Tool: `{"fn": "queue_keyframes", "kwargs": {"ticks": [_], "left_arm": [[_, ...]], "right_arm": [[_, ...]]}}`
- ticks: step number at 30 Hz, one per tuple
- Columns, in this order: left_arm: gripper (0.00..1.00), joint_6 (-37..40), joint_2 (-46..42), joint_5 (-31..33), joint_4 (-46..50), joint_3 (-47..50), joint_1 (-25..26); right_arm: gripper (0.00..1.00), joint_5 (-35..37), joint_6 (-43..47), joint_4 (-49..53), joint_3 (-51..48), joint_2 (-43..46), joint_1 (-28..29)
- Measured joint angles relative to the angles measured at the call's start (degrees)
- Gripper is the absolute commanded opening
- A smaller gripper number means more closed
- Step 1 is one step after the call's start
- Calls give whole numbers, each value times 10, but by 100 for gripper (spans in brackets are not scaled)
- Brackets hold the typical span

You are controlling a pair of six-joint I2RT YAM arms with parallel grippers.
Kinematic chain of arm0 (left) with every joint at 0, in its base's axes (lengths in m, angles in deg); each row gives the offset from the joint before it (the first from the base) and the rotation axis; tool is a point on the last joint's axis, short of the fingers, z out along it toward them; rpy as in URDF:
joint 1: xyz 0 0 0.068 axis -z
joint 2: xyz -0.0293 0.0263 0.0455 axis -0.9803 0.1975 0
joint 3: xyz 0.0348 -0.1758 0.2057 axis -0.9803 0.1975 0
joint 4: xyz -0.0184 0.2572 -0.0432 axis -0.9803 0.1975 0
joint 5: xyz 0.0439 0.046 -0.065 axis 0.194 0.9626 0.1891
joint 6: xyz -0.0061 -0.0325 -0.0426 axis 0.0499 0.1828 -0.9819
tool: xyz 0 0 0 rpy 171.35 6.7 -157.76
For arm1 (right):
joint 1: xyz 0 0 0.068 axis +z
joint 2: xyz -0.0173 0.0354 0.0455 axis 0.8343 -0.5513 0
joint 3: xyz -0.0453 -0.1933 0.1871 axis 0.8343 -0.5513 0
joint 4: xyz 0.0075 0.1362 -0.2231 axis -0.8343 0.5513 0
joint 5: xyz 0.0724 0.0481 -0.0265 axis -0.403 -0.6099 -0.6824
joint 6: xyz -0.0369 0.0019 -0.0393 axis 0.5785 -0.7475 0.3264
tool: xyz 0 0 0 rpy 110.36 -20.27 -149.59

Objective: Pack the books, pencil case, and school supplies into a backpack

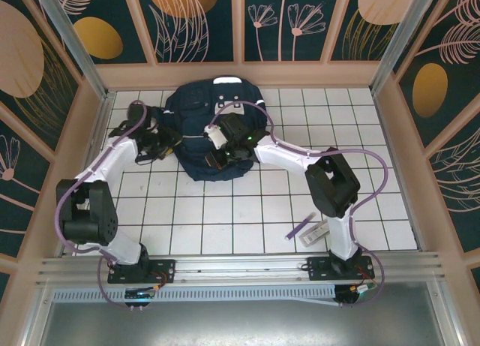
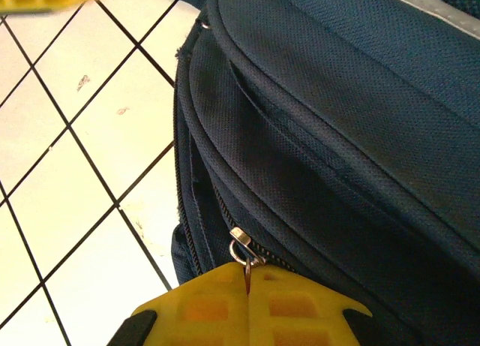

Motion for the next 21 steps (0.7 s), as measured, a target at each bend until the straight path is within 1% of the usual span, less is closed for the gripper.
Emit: {"fn": "queue_keyframes", "kwargs": {"ticks": [3,6,7,8,9,10,12,15,19,21], "left_arm": [[46,-29,31,-20,-42,16,41],[45,-45,63,-17,-61,26,53],[43,-46,74,-16,-66,26,54],[38,-46,83,-12,-68,25,56],[25,-44,94,-5,-70,25,57],[16,-39,106,3,-71,25,59],[9,-30,128,9,-78,25,59],[7,-13,139,9,-87,25,59],[5,9,144,8,-104,30,58],[5,20,144,6,-117,35,51]], "right_arm": [[0,-1,0,0,-6,0,0],[0,1,0,0,-16,0,0],[0,4,0,0,-21,0,0],[0,6,0,0,-24,0,0],[1,12,0,-3,-30,0,0],[2,17,0,-5,-35,0,0],[2,31,-2,-9,-47,0,-2],[2,49,-3,-11,-70,3,-12],[3,66,-4,-12,-110,35,-42],[7,81,-4,-5,-126,54,-65]]}}
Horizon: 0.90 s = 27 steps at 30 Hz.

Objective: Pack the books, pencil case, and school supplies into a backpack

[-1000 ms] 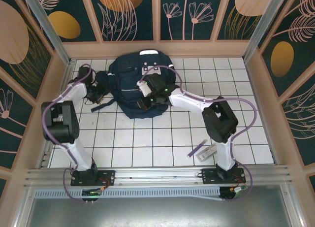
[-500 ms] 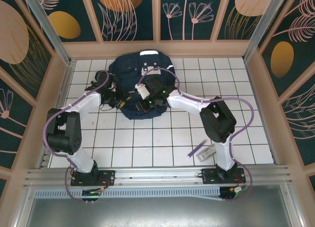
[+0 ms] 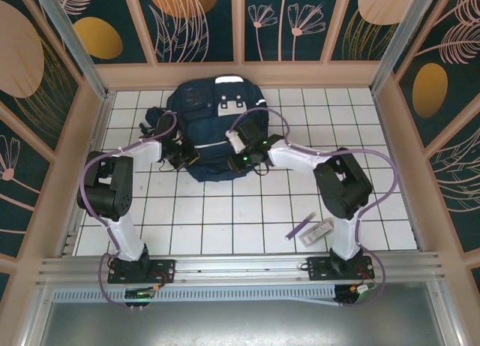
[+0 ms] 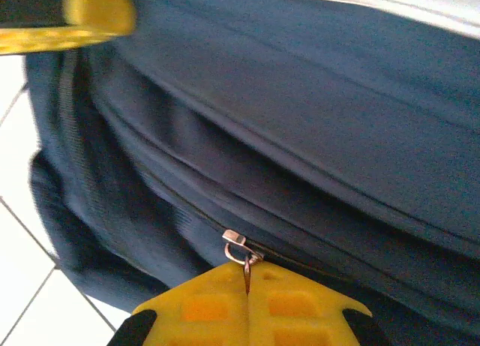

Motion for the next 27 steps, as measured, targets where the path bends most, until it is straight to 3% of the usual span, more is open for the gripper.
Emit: {"fn": "queue_keyframes", "kwargs": {"ticks": [4,7,14,17,22,27], "left_arm": [[5,25,-2,-10,-15,2,-26],[7,52,3,-1,9,-18,-33],[15,121,56,18,120,-132,-58],[27,151,93,49,189,-222,-75],[32,176,136,56,273,-410,-114],[34,145,34,37,273,-330,-100]], "right_arm": [[7,32,-3,24,-18,16,-60],[6,33,-1,20,-19,16,-72],[0,5,17,2,-19,20,-42],[0,4,24,-4,-11,20,-7],[0,-7,25,18,18,19,43],[0,-37,23,21,72,-13,61]]}}
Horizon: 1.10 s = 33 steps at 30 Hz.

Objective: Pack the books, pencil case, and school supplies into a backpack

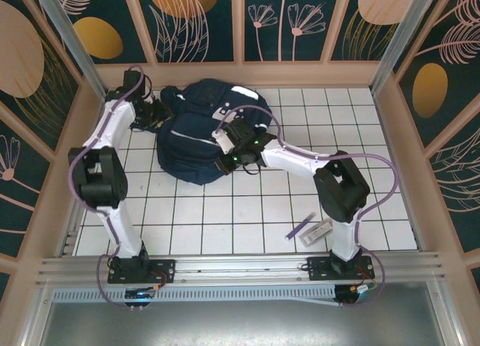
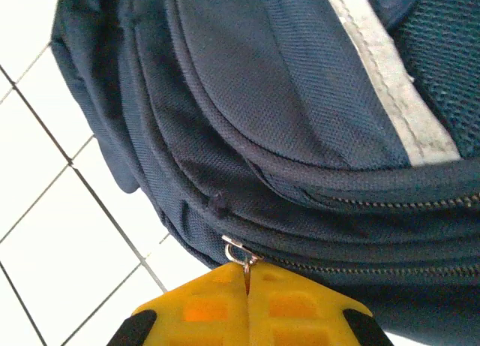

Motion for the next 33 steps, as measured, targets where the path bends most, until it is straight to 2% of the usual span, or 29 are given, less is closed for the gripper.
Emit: {"fn": "queue_keyframes", "kwargs": {"ticks": [4,7,14,19,24,33], "left_arm": [[34,-53,-66,-30,-38,122,61],[34,-102,-73,-43,-97,208,109],[33,-190,-94,-30,-240,349,130],[32,-187,-107,-4,-292,395,137],[30,-169,-116,3,-338,431,137],[29,-127,-141,31,-390,478,146]], "right_arm": [[1,-20,0,-6,11,-16,1],[1,-27,0,-10,8,-17,1],[3,-20,0,-32,-57,-17,1],[7,19,6,-47,-81,-16,-8],[8,45,25,-51,-88,-8,-52],[11,40,25,-77,-65,-15,-128]]}}
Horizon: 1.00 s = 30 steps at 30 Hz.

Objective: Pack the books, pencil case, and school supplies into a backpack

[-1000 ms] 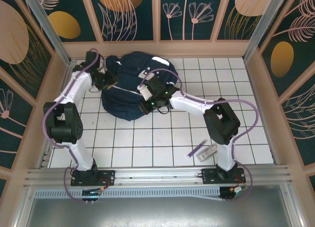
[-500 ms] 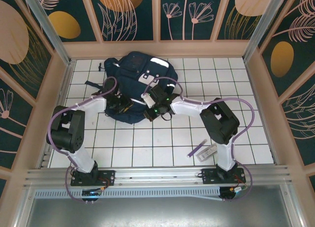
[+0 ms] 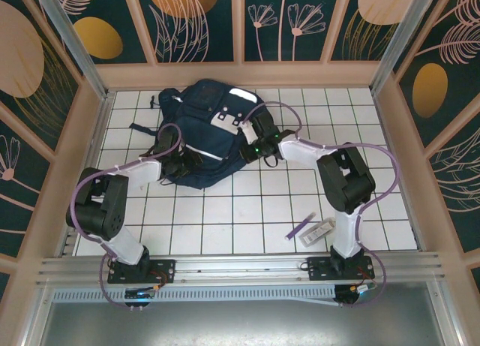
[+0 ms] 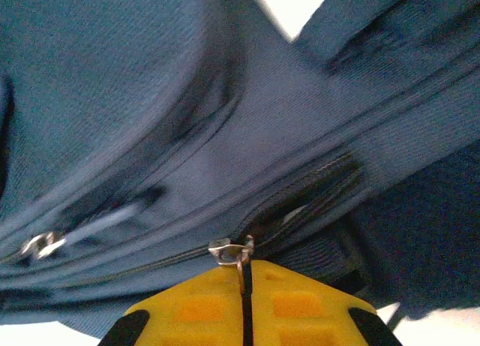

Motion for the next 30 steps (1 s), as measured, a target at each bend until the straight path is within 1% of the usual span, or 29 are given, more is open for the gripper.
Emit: {"fn": "queue_keyframes", "kwargs": {"ticks": [5,10,15,17,19,21,23,25,28,30], "left_arm": [[28,16,-10,8,-14,16,0],[27,33,-33,24,-20,40,0],[28,52,-46,31,-18,47,0],[31,64,-67,45,2,50,0],[32,78,-107,65,38,56,-5],[28,100,-158,77,73,58,-8],[31,133,-213,76,88,49,-10],[32,165,-239,72,94,21,-5],[35,228,-232,68,100,-63,26],[36,258,-208,61,103,-119,52]], "right_arm": [[16,2,-25,-1,24,-19,-30],[18,3,-62,0,27,-23,-37],[32,-17,-92,0,27,-25,-58],[37,-6,-102,-1,26,-24,-74],[40,4,-104,-6,13,-16,-102],[42,12,-104,-10,-10,6,-124],[46,28,-103,-17,-41,43,-135],[51,49,-100,-31,-73,92,-134],[56,100,-98,-75,-122,179,-127],[63,144,-93,-117,-157,239,-125]]}}
